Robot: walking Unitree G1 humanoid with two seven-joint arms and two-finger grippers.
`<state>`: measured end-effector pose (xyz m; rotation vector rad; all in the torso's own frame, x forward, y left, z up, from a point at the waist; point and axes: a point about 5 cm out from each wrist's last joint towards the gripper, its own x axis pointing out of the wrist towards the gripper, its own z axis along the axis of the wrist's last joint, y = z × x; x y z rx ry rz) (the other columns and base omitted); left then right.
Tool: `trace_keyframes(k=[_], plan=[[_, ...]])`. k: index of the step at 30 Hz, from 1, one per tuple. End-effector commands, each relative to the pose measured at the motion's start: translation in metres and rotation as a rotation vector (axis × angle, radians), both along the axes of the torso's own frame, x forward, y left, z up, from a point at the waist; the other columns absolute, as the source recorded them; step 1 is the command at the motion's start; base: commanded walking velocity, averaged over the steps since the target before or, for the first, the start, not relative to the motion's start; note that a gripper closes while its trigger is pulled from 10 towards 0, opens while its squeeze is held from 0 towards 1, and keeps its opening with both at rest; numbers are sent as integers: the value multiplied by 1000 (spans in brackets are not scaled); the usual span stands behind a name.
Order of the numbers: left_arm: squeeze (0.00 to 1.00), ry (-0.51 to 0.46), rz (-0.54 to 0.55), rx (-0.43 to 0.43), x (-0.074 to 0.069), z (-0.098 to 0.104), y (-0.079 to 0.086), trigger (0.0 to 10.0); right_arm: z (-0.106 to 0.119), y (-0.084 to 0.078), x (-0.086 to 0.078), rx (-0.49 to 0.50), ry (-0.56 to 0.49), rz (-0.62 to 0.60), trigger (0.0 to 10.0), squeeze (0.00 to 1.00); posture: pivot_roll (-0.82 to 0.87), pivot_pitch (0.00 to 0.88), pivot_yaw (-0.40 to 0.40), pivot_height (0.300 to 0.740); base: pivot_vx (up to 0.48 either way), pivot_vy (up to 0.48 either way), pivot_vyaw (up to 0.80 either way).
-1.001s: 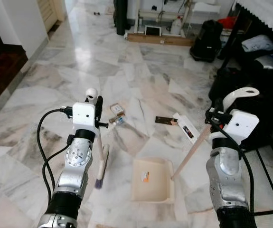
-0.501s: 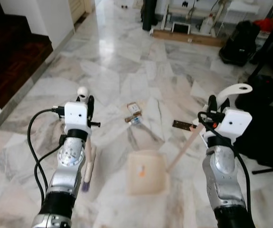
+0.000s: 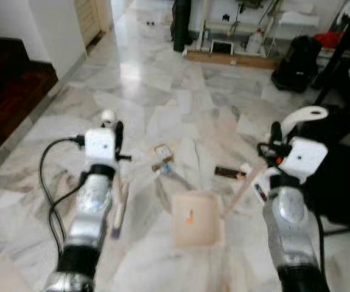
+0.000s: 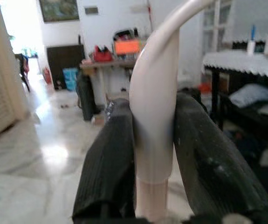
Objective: Sweep floor
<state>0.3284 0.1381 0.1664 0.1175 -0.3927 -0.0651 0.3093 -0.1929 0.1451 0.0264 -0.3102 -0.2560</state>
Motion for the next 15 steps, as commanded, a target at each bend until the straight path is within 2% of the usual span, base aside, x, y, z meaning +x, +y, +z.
trace_keyframes(k=[1, 15], plan=[[0, -53, -1, -5, 0, 12, 3, 10000, 16, 5, 2, -13, -71, 17, 10000, 0, 71, 61, -58, 740, 319, 0, 0], [0, -56, 7, -3, 1, 13, 5, 10000, 16, 5, 3, -13, -69, 21, 10000, 0, 71, 74, -59, 740, 319, 0, 0]])
